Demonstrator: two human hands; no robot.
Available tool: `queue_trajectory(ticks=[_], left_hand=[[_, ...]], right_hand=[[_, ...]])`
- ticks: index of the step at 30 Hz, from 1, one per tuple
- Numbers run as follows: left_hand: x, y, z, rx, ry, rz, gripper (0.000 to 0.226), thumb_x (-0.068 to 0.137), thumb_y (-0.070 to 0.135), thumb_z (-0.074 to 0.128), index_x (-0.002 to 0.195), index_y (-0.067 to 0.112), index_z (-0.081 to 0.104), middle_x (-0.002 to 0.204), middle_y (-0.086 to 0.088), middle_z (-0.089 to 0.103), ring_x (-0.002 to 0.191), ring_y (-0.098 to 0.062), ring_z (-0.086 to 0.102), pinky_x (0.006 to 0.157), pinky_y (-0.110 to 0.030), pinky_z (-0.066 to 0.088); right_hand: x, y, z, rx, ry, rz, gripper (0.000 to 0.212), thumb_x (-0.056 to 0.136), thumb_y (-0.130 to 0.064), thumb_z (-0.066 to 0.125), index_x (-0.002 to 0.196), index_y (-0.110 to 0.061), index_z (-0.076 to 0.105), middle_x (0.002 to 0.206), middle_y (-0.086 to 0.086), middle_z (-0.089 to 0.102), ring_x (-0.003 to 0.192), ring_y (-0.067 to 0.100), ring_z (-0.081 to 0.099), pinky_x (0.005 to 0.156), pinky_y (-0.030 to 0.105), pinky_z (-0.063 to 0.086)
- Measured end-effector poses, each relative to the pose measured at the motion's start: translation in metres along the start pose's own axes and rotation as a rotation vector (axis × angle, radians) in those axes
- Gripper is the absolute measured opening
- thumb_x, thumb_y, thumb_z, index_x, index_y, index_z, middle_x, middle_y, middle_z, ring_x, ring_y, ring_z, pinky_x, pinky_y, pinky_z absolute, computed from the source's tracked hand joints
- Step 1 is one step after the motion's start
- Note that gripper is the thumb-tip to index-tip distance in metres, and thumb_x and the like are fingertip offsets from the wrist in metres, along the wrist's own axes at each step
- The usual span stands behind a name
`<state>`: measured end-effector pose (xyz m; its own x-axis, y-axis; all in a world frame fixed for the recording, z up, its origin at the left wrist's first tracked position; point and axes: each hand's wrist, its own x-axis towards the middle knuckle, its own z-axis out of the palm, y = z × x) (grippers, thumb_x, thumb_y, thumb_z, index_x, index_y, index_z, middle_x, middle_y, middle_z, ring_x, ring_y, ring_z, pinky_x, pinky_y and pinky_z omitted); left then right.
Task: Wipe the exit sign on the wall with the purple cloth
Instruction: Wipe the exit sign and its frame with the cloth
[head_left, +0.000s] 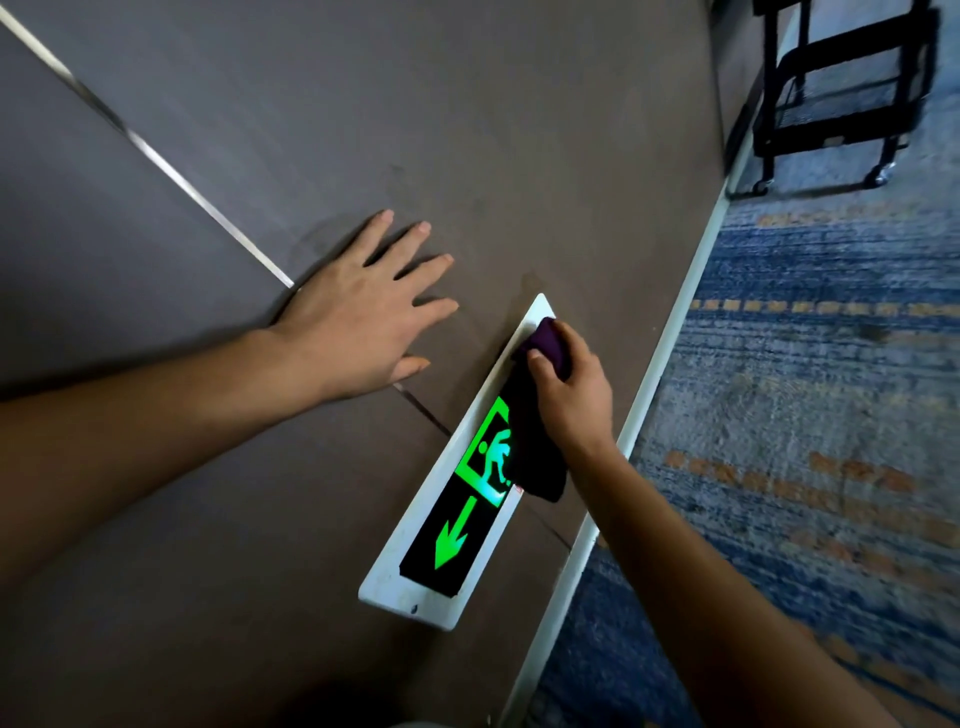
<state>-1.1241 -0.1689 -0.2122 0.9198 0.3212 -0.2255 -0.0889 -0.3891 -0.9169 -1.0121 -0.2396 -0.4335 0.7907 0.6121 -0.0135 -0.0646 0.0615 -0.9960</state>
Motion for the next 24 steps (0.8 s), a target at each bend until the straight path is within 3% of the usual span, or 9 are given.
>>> queue_trajectory(ticks=[3,7,10,13,18,21,24], left_hand=[[-0.002,0.001,0.001,-0.01,0.009,-0.006,0.075,0.092,0.071,0.041,0.157,0.034,0.034,0.169,-0.01,0.023,0.157,-0.041,0.012,0.124,-0.061,0.009],[0.001,0.0,0.0,-0.05,0.013,0.002,0.076,0.092,0.071,0.042,0.158,0.035,0.032,0.169,-0.009,0.024,0.157,-0.039,0.013,0.125,-0.059,0.009],[0.0,0.006,0.0,-0.03,-0.023,0.037,0.076,0.093,0.071,0.042,0.158,0.034,0.03,0.169,-0.009,0.023,0.157,-0.039,0.011,0.126,-0.059,0.007],[-0.003,0.006,-0.001,-0.021,-0.038,0.052,0.076,0.093,0.07,0.042,0.158,0.034,0.029,0.17,-0.008,0.021,0.158,-0.038,0.009,0.126,-0.059,0.006],[-0.016,0.008,-0.002,-0.017,-0.052,0.079,0.067,0.096,0.067,0.041,0.152,0.031,0.044,0.169,-0.006,0.026,0.158,-0.035,0.012,0.126,-0.059,0.007],[-0.025,0.006,-0.003,-0.034,-0.046,0.085,0.067,0.096,0.066,0.04,0.153,0.032,0.043,0.169,-0.006,0.026,0.158,-0.035,0.013,0.126,-0.059,0.007],[-0.032,0.005,-0.001,-0.048,-0.02,0.089,0.067,0.094,0.067,0.041,0.152,0.031,0.046,0.168,-0.007,0.03,0.157,-0.036,0.016,0.126,-0.059,0.008]], right_hand=[[-0.007,0.004,0.007,-0.067,-0.072,-0.027,0.05,0.097,-0.037,0.062,0.146,-0.038,0.052,0.139,0.001,0.06,0.123,0.024,0.06,0.102,0.038,0.05],[-0.025,0.007,0.025,-0.175,-0.027,-0.073,0.048,0.097,-0.042,0.06,0.144,-0.045,0.052,0.13,-0.005,0.057,0.112,0.02,0.062,0.082,0.03,0.047],[-0.056,0.012,0.041,-0.184,-0.003,-0.109,0.047,0.098,-0.043,0.059,0.144,-0.045,0.051,0.131,-0.006,0.054,0.107,0.014,0.061,0.076,0.025,0.043],[-0.081,0.017,0.049,-0.154,0.007,-0.127,0.048,0.098,-0.043,0.059,0.145,-0.046,0.049,0.134,-0.007,0.052,0.108,0.013,0.061,0.076,0.025,0.046],[-0.107,0.02,0.044,-0.171,-0.059,-0.169,0.047,0.098,-0.043,0.061,0.144,-0.046,0.051,0.136,-0.007,0.054,0.113,0.017,0.062,0.084,0.029,0.052],[-0.095,0.018,0.028,-0.13,-0.12,-0.157,0.047,0.095,-0.04,0.066,0.141,-0.043,0.057,0.123,-0.004,0.061,0.108,0.02,0.064,0.087,0.034,0.054],[-0.069,0.013,0.014,-0.043,-0.027,-0.109,0.05,0.094,-0.036,0.067,0.142,-0.043,0.056,0.117,-0.005,0.062,0.102,0.014,0.063,0.081,0.025,0.05]])
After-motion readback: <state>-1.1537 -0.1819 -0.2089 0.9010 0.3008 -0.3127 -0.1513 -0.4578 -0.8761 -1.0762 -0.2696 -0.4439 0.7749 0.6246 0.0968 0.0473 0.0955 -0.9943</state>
